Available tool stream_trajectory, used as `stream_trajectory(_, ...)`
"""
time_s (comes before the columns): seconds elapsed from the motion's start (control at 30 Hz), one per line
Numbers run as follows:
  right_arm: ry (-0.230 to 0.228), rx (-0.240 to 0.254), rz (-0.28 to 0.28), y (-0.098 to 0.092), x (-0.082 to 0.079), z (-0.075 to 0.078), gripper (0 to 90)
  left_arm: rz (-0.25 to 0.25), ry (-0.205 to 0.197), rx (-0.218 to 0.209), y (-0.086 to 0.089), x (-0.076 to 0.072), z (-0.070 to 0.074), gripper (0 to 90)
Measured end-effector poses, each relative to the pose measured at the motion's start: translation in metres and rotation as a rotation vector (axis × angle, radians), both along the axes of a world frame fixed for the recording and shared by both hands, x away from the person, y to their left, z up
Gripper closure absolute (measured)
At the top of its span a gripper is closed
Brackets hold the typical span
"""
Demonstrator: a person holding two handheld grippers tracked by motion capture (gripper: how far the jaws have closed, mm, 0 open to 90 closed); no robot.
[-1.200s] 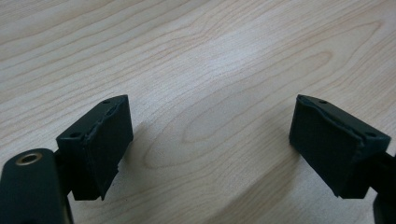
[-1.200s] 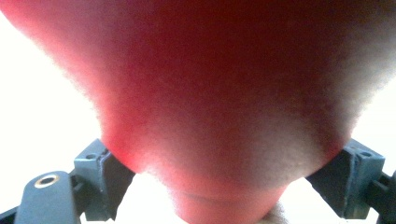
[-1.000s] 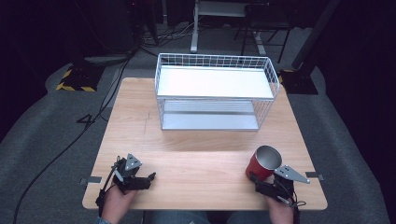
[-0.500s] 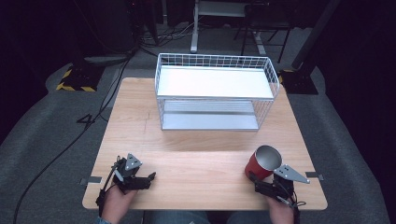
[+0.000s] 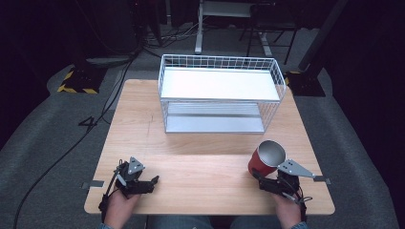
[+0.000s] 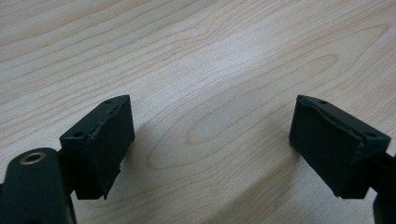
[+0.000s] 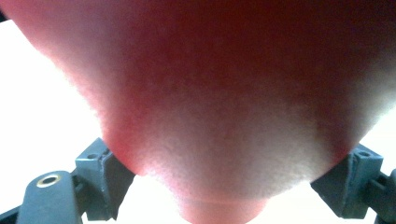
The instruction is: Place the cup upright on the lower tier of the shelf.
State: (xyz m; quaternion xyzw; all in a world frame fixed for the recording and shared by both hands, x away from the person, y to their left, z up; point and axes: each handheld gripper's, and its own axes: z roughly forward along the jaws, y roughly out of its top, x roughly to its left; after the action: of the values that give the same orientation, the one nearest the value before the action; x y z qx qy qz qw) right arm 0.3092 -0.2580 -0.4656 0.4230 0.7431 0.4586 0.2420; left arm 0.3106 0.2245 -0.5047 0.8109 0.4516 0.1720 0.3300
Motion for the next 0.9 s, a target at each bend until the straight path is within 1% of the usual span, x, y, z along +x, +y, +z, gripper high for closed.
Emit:
stream_trajectory(0.03, -0.005, -0.006, 0.006, 0.002, 0.002, 0.002, 17.7, 0.002, 0.000, 0.000, 0.000, 0.000, 0.000, 14.7)
stream_trajectory(0.13, -0.002, -0.011, 0.024, 0.008, 0.007, 0.005, 17.7, 0.007, 0.000, 0.005, 0.000, -0.001, 0.000, 14.8)
stream_trajectory(0.2, 0.015, -0.010, 0.053, 0.014, 0.014, 0.008, 17.7, 0.011, 0.000, 0.004, 0.000, -0.001, 0.000, 14.8)
stream_trajectory(0.23, 0.015, -0.010, 0.053, 0.014, 0.014, 0.008, 17.7, 0.013, -0.001, 0.002, 0.000, -0.002, 0.000, 14.8)
stream_trajectory(0.3, 0.035, -0.003, 0.069, 0.018, 0.020, 0.008, 17.7, 0.019, -0.002, 0.000, 0.001, -0.002, 0.000, 14.9)
stream_trajectory(0.33, 0.040, -0.005, 0.074, 0.020, 0.023, 0.009, 17.7, 0.021, -0.005, 0.005, 0.001, -0.001, 0.000, 15.0)
stream_trajectory(0.43, 0.054, -0.007, 0.086, 0.024, 0.030, 0.010, 17.7, 0.035, -0.005, -0.002, 0.001, -0.001, 0.000, 15.2)
stream_trajectory(0.6, 0.056, -0.029, 0.108, 0.031, 0.042, 0.017, 17.7, 0.044, -0.002, -0.004, 0.001, -0.001, 0.000, 15.4)
stream_trajectory(0.73, 0.058, -0.038, 0.119, 0.036, 0.051, 0.021, 17.7, 0.050, -0.001, -0.008, 0.001, -0.001, 0.000, 15.4)
stream_trajectory(0.77, 0.058, -0.044, 0.121, 0.038, 0.056, 0.023, 17.7, 0.050, -0.002, -0.008, 0.001, -0.001, 0.000, 15.5)
stream_trajectory(0.83, 0.057, -0.046, 0.124, 0.041, 0.060, 0.024, 17.7, 0.050, -0.002, -0.007, 0.001, -0.001, 0.000, 15.5)
stream_trajectory(0.9, 0.056, -0.049, 0.127, 0.042, 0.063, 0.025, 17.7, 0.052, -0.003, -0.006, 0.001, -0.001, 0.000, 15.5)
